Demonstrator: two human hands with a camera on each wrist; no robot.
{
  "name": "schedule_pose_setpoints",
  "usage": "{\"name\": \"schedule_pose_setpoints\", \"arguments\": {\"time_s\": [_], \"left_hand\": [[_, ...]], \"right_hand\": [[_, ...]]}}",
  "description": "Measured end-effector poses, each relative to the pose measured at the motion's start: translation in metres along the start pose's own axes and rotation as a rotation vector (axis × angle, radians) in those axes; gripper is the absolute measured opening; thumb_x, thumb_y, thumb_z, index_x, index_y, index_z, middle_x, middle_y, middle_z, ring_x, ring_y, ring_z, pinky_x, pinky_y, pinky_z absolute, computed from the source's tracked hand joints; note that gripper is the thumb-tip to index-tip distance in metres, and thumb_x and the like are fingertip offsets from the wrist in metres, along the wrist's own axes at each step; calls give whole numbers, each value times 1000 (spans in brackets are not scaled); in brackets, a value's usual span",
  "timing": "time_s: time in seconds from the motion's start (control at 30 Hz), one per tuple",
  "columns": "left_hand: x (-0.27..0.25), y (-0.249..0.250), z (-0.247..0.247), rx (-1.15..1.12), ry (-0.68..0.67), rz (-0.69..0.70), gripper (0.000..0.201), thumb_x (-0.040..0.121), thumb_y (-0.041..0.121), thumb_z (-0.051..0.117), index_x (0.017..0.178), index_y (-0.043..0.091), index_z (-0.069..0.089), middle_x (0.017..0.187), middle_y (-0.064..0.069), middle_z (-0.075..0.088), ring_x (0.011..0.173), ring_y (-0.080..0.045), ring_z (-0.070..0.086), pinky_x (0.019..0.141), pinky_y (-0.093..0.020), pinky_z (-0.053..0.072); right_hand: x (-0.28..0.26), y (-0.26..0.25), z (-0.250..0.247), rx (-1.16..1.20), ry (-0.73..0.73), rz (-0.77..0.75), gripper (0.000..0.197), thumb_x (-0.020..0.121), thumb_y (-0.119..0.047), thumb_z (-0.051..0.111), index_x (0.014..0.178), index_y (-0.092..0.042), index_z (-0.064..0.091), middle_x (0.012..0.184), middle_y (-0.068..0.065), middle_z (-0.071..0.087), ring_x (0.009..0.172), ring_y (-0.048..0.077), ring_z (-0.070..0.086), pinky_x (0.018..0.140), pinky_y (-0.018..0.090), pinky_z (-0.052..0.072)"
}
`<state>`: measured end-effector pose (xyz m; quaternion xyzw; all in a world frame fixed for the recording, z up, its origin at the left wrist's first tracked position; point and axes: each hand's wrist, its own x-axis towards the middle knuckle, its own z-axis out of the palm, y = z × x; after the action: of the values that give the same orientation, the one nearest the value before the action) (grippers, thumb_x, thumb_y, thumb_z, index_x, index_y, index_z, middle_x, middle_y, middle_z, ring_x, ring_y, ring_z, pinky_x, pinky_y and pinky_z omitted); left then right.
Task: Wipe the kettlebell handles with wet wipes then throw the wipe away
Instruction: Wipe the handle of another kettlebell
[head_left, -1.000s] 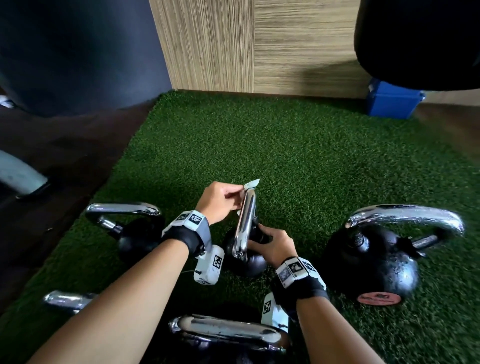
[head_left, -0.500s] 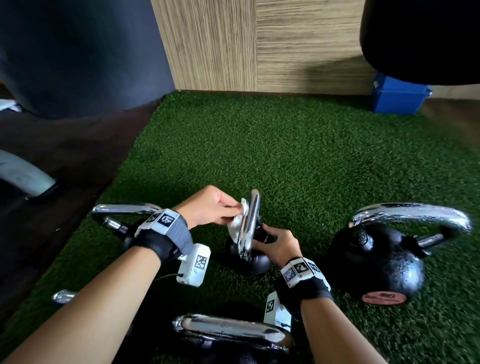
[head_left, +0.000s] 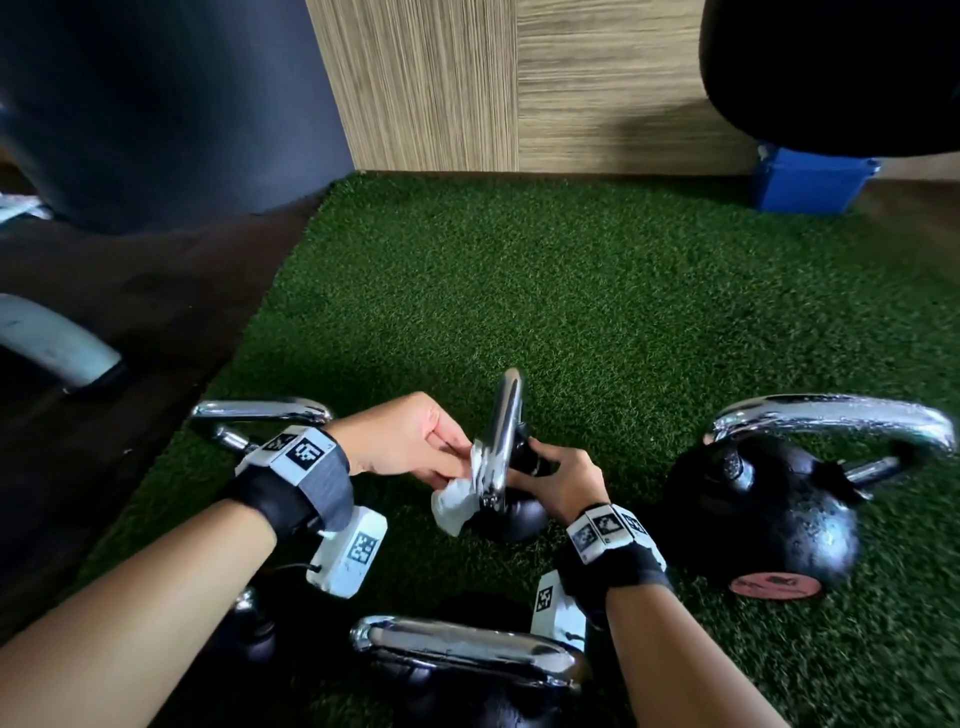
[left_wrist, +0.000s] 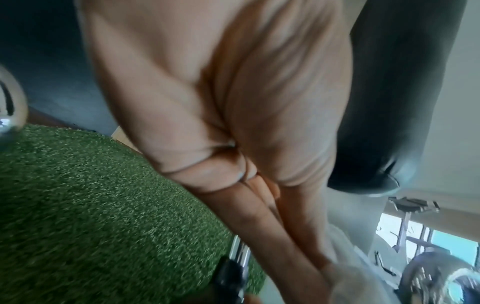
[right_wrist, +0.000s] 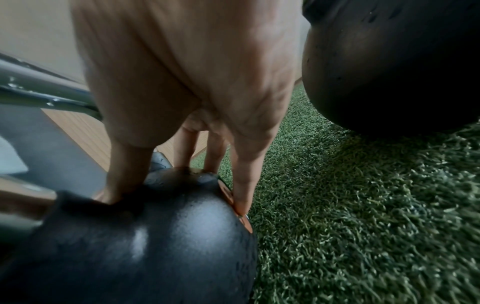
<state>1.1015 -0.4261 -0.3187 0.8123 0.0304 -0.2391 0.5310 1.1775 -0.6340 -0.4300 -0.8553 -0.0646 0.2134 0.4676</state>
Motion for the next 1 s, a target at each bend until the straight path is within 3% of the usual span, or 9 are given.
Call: {"name": "schedule_pose_setpoints", "arguments": {"time_s": [0.17, 0.23, 0.33, 0.4, 0.63, 0.73, 0.8, 0.87, 1.0], "left_hand": [[-9, -9, 14, 147, 9, 67, 28, 88, 4, 78, 76, 30, 80, 64, 14, 71, 59, 8, 60, 57, -6, 46], [-11, -16, 19, 227, 92, 85, 29, 86, 8, 79, 81, 36, 82, 70, 11, 75, 63, 3, 63, 59, -13, 50], [-6, -27, 28, 359, 200, 51, 18, 85, 14, 80, 96, 28, 82, 76, 10, 78, 71, -6, 73, 71, -32, 60], [-1, -31, 34, 430, 248, 22, 18, 86, 15, 80, 95, 30, 82, 71, 21, 75, 72, 1, 74, 71, -24, 60], [1, -48, 42, 382, 324, 13, 16, 90, 16, 74, 97, 28, 81, 75, 10, 77, 71, 1, 73, 66, -18, 57], [-1, -46, 24, 280, 366, -11, 19, 90, 16, 77, 98, 32, 81, 85, 5, 80, 78, -11, 77, 76, -31, 63], [-4, -38, 9, 142, 432, 28, 25, 89, 13, 78, 93, 38, 81, 90, 4, 81, 83, -18, 78, 79, -35, 63], [-8, -26, -4, 48, 471, 98, 24, 88, 17, 79, 94, 40, 81, 95, 6, 81, 85, -14, 77, 75, -29, 62], [-13, 2, -19, -183, 468, 207, 17, 85, 17, 75, 97, 28, 82, 101, -2, 80, 86, -8, 73, 68, -19, 58]], "right_hand": [[2, 0, 0, 15, -20, 4, 83, 60, -50, 91, 135, -32, 61, 128, -2, 69, 110, 11, 65, 95, 20, 47], [1, 0, 1, 21, -14, -2, 81, 61, -49, 91, 135, -30, 61, 128, -3, 68, 110, 10, 65, 93, 18, 46], [0, -1, -1, 11, 0, -16, 80, 63, -49, 90, 135, -29, 61, 129, -3, 68, 112, 9, 63, 89, 14, 41], [0, -2, 0, -2, 7, -17, 78, 63, -50, 89, 134, -31, 62, 127, -3, 69, 110, 9, 64, 87, 14, 40], [-1, -10, -2, -117, -38, -36, 64, 68, -47, 88, 127, -35, 66, 115, -4, 73, 108, 14, 67, 89, 20, 48], [-1, -23, -24, -255, 52, -67, 48, 77, -32, 83, 122, -30, 69, 108, -1, 74, 83, 9, 69, 71, 20, 57], [-4, -38, -41, -199, 230, -181, 38, 87, -14, 74, 124, -21, 68, 110, 3, 73, 69, -3, 60, 54, 5, 48], [-12, -61, -54, -38, 310, -397, 32, 92, -2, 64, 118, -19, 71, 112, 4, 73, 76, 4, 63, 64, 11, 54], [-41, -106, -66, -90, 101, -765, 41, 83, -10, 77, 120, -27, 71, 108, -10, 69, 82, -5, 65, 71, 6, 52]]}}
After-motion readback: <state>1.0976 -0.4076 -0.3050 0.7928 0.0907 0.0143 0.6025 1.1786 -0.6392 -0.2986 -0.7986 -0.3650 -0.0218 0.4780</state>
